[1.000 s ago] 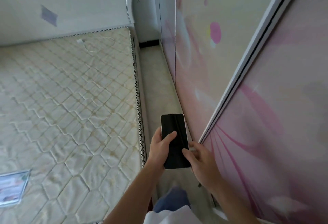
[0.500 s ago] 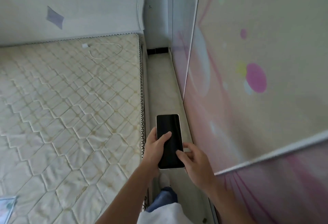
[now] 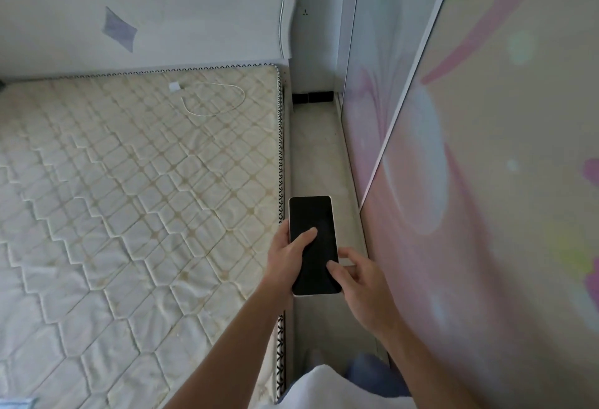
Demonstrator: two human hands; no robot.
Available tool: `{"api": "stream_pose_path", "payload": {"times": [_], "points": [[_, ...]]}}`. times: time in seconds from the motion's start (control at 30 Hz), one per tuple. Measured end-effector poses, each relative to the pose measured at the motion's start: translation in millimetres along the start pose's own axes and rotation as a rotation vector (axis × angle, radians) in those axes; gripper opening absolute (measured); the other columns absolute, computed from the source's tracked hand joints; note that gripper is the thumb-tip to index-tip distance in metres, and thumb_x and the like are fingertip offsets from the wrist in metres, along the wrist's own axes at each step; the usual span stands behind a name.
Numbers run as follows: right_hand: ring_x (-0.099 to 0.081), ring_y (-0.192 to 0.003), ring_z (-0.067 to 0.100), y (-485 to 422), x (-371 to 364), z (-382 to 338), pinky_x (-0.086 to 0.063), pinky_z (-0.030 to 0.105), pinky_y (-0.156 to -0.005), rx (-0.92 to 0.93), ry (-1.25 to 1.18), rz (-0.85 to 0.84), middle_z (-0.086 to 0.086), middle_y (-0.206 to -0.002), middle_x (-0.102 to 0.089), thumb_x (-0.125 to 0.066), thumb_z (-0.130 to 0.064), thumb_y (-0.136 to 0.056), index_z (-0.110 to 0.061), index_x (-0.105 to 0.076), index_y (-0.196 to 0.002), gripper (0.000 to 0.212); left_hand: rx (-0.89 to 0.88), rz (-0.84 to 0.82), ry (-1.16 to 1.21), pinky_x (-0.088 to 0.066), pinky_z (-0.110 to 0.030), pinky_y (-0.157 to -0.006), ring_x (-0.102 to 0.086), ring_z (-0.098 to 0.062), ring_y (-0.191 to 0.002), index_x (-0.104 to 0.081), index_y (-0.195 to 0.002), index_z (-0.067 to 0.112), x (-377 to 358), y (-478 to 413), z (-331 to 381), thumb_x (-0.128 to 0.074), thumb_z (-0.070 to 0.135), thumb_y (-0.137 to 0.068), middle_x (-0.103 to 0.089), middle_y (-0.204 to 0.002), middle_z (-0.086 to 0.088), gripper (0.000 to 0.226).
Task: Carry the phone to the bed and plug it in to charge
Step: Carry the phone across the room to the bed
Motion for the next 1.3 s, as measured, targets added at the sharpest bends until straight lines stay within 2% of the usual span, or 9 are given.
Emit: {"api": "stream_pose_path", "payload": {"times": [0.13, 0.3, 0.37, 0.43, 0.53, 0.7, 1.1, 1.2, 1.3], "points": [[-0.076, -0.082, 0.015, -47.7, 3.6, -10.3, -0.063, 0.031, -0.073, 0.007, 0.02, 0.007, 0.0, -0.085, -0.079, -0.06, -0.023, -0.096, -0.04, -0.064, -0.097, 0.017, 0.003, 0.026, 0.005, -0.059, -0.052, -0.087, -0.071, -0.035, -0.099, -0.067, -0.108, 0.019, -3.9, -39.0, 17.7, -0.067, 0.015, -0.091, -0.073, -0.106, -0.015, 0.018], [-0.076, -0.084, 0.027, -115.8, 10.5, -19.9, -0.06, 0.056, -0.079, 0.001, 0.015, -0.029, 0.012, -0.086, -0.078, -0.06, -0.025, -0.096, -0.024, -0.066, -0.107, 0.012, 0.002, 0.058, 0.016, -0.056, -0.058, -0.091, -0.068, -0.041, -0.104, -0.065, -0.11, 0.013, -18.4, -98.1, 46.4, -0.065, 0.01, -0.092, -0.071, -0.11, -0.021, 0.018], [-0.076, -0.084, 0.023, -149.0, 17.8, -28.1, -0.061, 0.052, -0.079, 0.0, 0.023, -0.035, 0.009, -0.085, -0.078, -0.06, -0.023, -0.097, -0.017, -0.066, -0.112, 0.017, 0.003, 0.071, 0.022, -0.057, -0.057, -0.09, -0.068, -0.041, -0.103, -0.065, -0.109, 0.014, -28.1, -126.3, 59.2, -0.065, 0.01, -0.092, -0.072, -0.108, -0.02, 0.018], [-0.073, -0.072, 0.009, -186.6, 28.5, -40.9, -0.06, 0.036, -0.065, 0.021, 0.051, -0.055, -0.001, -0.073, -0.076, -0.06, -0.023, -0.097, -0.015, -0.068, -0.106, 0.015, -0.008, 0.076, 0.019, -0.058, -0.056, -0.089, -0.069, -0.039, -0.101, -0.066, -0.108, 0.017, -38.6, -155.2, 75.3, -0.066, 0.011, -0.091, -0.073, -0.107, -0.018, 0.018], [-0.055, -0.047, -0.002, -241.5, 45.9, -68.5, -0.039, 0.011, -0.049, 0.059, 0.1, -0.083, -0.013, -0.049, -0.06, -0.059, -0.02, -0.098, -0.017, -0.068, -0.083, 0.017, -0.015, 0.08, 0.024, -0.058, -0.056, -0.087, -0.07, -0.039, -0.101, -0.066, -0.108, 0.018, -54.8, -196.4, 104.5, -0.066, 0.012, -0.091, -0.072, -0.108, -0.018, 0.018], [-0.054, -0.042, -0.004, -311.7, 68.9, -107.5, -0.037, 0.008, -0.043, 0.077, 0.1, -0.108, -0.019, -0.044, -0.056, -0.057, -0.017, -0.098, -0.025, -0.062, -0.076, 0.024, -0.043, 0.081, 0.048, -0.059, -0.055, -0.087, -0.07, -0.038, -0.1, -0.065, -0.109, 0.016, -85.0, -255.7, 151.4, -0.066, 0.011, -0.091, -0.072, -0.109, -0.02, 0.018], [-0.055, -0.041, -0.004, -411.6, 96.5, -121.8, -0.038, 0.007, -0.042, 0.036, 0.088, -0.019, -0.015, -0.045, -0.059, -0.058, -0.014, -0.097, -0.012, -0.064, -0.091, 0.009, -0.023, 0.009, 0.025, -0.054, -0.061, -0.092, -0.068, -0.043, -0.103, -0.066, -0.105, 0.014, -128.0, -366.9, 185.0, -0.072, 0.028, -0.074, -0.072, -0.107, -0.021, 0.035], [-0.058, -0.044, -0.004, -445.3, 95.2, -124.4, -0.04, 0.008, -0.043, 0.005, 0.088, -0.014, -0.013, -0.05, -0.064, -0.06, -0.015, -0.097, -0.008, -0.065, -0.103, 0.011, -0.026, 0.005, 0.023, -0.057, -0.057, -0.09, -0.069, -0.041, -0.1, -0.067, -0.102, 0.016, -128.5, -405.9, 193.6, -0.073, 0.026, -0.076, -0.073, -0.103, -0.019, 0.029], [-0.059, -0.046, -0.003, -490.8, 90.7, -135.9, -0.04, 0.008, -0.044, -0.002, 0.114, -0.022, -0.013, -0.054, -0.067, -0.059, -0.016, -0.097, -0.011, -0.064, -0.103, 0.01, -0.014, -0.015, 0.051, -0.062, -0.042, -0.075, -0.074, -0.029, -0.087, -0.07, -0.095, 0.022, -126.9, -453.0, 207.7, -0.071, 0.016, -0.086, -0.076, -0.092, -0.008, 0.011]]}}
Point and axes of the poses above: each hand's wrist, its own y-axis away from the middle knuckle, its own x-axis out of the back of the hand, z = x × y, the point moved 3 cm from there along -y, towards the middle knuckle
